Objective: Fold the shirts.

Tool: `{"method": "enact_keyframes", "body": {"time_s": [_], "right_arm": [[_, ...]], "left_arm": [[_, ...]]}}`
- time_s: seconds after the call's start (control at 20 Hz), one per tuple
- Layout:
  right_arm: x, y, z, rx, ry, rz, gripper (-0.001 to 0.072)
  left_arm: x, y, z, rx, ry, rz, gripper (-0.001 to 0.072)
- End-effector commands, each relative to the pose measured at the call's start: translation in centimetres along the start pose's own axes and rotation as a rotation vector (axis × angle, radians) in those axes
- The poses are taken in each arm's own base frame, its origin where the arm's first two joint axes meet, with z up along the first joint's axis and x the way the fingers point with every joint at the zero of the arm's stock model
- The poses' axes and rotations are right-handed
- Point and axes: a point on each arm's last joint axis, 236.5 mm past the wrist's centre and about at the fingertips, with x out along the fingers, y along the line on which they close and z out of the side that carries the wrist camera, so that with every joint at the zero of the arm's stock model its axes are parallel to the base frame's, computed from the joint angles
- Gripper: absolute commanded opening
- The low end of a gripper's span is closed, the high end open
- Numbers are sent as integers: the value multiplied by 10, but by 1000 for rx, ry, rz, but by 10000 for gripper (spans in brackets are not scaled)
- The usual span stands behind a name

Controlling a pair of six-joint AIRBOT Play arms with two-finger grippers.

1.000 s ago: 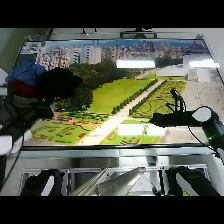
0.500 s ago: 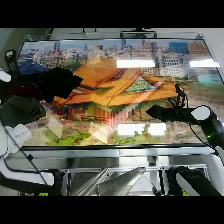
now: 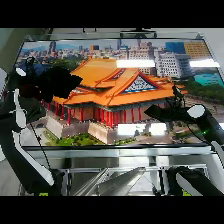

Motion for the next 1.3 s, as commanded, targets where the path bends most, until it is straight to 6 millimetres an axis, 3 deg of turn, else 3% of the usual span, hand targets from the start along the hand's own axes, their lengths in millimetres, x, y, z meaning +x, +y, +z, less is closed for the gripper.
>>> {"method": "enact_keyframes", "body": {"time_s": [0.0,0.05,0.15,0.2,0.25,0.3,0.4,0.5,0.55,0.65,0.75,0.8,0.9,0.95,1.05,1.15,1.25], "right_arm": [[1,0,-1,-2,5,1,315],[1,0,-1,-7,5,2,292],[0,2,2,-14,-1,4,291],[-2,4,5,-33,-9,7,261],[-5,8,10,-67,-21,12,153],[-10,14,18,-96,-39,18,127],[-21,26,31,-161,-65,32,127],[-34,38,43,-214,-85,42,127],[-41,43,47,-238,-91,45,127],[-50,49,53,-255,-103,49,137],[-56,48,54,-264,-103,40,220],[-57,46,54,-266,-104,33,298],[-58,38,54,-274,-98,5,299],[-57,35,54,-279,-96,-6,307],[-57,25,55,-287,-88,-42,587],[-59,15,54,-267,-76,-68,594],[-62,3,49,-235,-50,-85,593]], "left_arm": [[-14,-27,0,-5,35,-88,16],[-33,-52,17,4,-17,-154,16],[-92,-118,53,44,-149,-332,17],[-134,-162,70,73,-225,-451,17],[-176,-206,81,97,-288,-573,18],[-224,-251,86,129,-345,-694,18],[-295,-320,73,214,-380,-835,18],[-331,-369,43,276,-345,-894,18],[-338,-388,27,305,-325,-914,18],[-330,-414,-6,344,-248,-914,18],[-299,-425,-39,363,-139,-859,17],[-279,-426,-54,367,-83,-829,17],[-240,-421,-75,367,-22,-754,18],[-221,-416,-83,364,-7,-712,133],[-190,-395,-87,361,0,-610,706],[-174,-358,-96,319,77,-502,717],[-172,-324,-113,272,195,-442,716]]}}
